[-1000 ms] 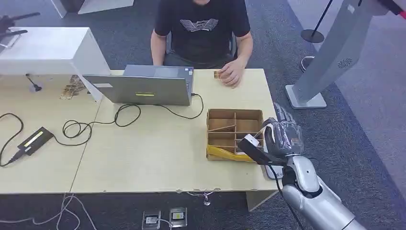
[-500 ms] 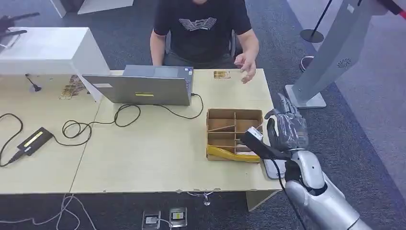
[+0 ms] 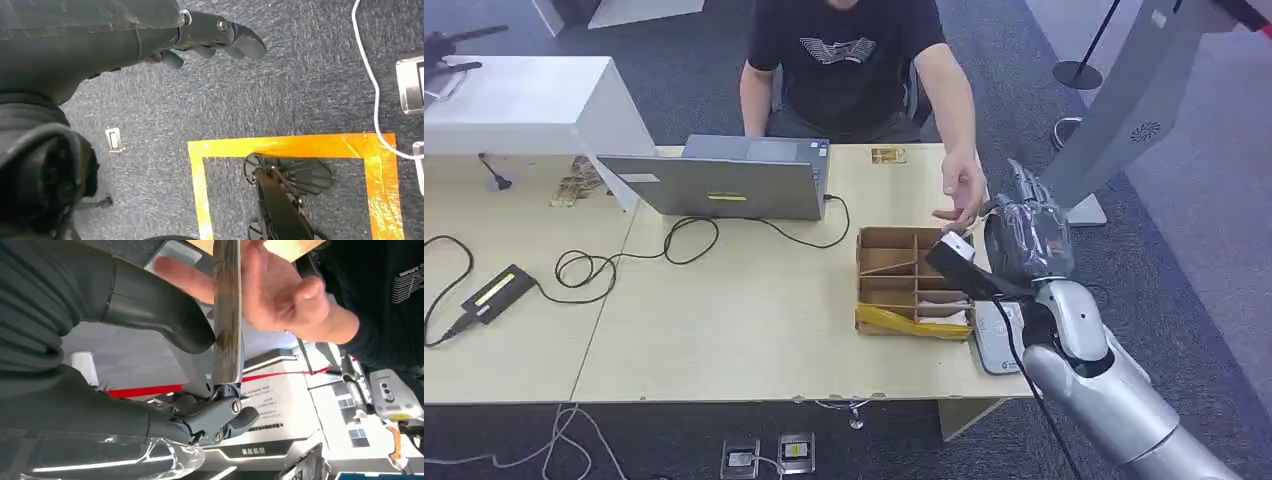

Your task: Pass the card to the sensor for recognition and then transmit it.

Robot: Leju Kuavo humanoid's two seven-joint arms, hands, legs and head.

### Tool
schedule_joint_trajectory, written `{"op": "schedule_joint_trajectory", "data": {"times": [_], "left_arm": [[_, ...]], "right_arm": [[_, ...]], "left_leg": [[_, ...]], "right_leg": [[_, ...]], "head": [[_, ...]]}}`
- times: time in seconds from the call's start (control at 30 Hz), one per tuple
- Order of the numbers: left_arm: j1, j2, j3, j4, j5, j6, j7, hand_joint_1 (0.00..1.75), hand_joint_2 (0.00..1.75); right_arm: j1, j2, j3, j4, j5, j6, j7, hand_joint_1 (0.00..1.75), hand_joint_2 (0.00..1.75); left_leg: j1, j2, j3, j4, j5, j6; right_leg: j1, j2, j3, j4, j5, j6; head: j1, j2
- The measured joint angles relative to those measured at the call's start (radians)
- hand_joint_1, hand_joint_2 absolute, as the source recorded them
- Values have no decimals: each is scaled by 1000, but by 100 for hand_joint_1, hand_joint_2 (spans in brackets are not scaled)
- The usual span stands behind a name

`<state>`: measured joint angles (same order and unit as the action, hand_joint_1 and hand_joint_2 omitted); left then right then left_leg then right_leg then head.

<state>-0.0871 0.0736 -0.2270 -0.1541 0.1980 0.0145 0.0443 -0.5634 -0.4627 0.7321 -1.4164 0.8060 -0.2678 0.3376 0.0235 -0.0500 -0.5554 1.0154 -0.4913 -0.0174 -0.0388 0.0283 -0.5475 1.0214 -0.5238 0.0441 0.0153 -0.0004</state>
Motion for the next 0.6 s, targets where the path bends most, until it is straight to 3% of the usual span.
{"op": "schedule_joint_trajectory", "data": {"times": [0.6], "left_arm": [[0, -6, -23, 0, -6, 0, 11, 0, 0]], "right_arm": [[-48, 17, 10, 90, -35, -8, 0, 175, 175]], "left_leg": [[0, 0, 0, 0, 0, 0]], "right_leg": [[0, 0, 0, 0, 0, 0]], "head": [[0, 0]]}}
